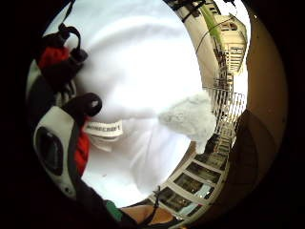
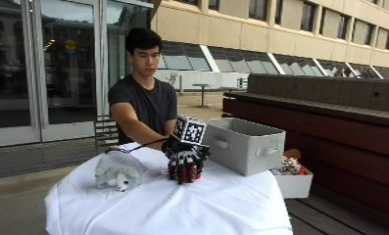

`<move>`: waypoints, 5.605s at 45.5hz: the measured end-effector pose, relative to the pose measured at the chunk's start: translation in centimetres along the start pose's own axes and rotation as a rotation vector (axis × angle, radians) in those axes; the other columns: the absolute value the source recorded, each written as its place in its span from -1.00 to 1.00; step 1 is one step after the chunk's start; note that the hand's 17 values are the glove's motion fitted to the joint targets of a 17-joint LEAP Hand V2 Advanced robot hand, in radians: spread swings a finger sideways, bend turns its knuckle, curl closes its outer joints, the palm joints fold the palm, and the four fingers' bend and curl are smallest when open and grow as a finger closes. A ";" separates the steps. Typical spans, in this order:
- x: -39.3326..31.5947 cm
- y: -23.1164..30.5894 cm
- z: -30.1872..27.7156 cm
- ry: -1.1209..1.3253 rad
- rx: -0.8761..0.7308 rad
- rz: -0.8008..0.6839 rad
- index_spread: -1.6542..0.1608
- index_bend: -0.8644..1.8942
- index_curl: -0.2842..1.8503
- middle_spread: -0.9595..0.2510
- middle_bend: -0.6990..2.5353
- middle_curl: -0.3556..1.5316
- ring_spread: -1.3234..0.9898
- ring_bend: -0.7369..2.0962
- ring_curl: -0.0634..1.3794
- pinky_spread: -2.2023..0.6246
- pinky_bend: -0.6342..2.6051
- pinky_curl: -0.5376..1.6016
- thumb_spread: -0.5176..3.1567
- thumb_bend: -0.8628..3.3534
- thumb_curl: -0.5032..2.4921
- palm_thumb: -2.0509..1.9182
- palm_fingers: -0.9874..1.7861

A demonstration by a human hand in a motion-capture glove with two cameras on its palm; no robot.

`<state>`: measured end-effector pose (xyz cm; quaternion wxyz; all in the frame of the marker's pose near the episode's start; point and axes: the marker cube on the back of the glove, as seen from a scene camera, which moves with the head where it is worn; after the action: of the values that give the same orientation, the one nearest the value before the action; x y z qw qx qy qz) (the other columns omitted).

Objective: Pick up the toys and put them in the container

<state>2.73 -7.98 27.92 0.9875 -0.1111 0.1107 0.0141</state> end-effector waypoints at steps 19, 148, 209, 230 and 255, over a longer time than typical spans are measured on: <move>3.3 0.6 -1.7 -0.224 -0.082 0.095 0.61 0.23 -0.27 0.13 0.11 -0.08 -0.21 0.32 -0.33 0.17 -0.12 -0.26 -0.15 -0.23 -0.13 0.55 0.60; 23.0 4.9 7.7 -0.140 -0.035 0.261 0.46 -0.38 -0.65 0.41 -0.43 -0.25 0.02 0.08 -0.41 0.44 0.25 -0.17 -0.11 -0.52 -0.45 0.19 -0.07; 1.1 8.9 -32.3 -0.313 0.305 0.021 0.40 -0.27 -0.58 -0.15 -0.40 -0.11 -0.22 0.31 -0.29 0.23 -0.02 -0.14 -0.35 -0.51 -0.19 0.41 0.46; -14.0 9.8 -32.7 -0.291 0.295 -0.170 0.40 -0.27 -0.61 -0.14 -0.45 -0.07 -0.23 0.28 -0.29 0.22 -0.04 -0.14 -0.31 -0.54 -0.15 0.41 0.48; -21.3 10.1 -28.5 -0.240 0.176 -0.226 0.42 -0.32 -0.68 -0.04 -0.45 -0.06 -0.23 0.29 -0.27 0.22 -0.04 -0.14 -0.24 -0.59 -0.14 0.38 0.43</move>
<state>-24.70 -4.57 3.33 0.9948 -0.0336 -0.0205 -0.0937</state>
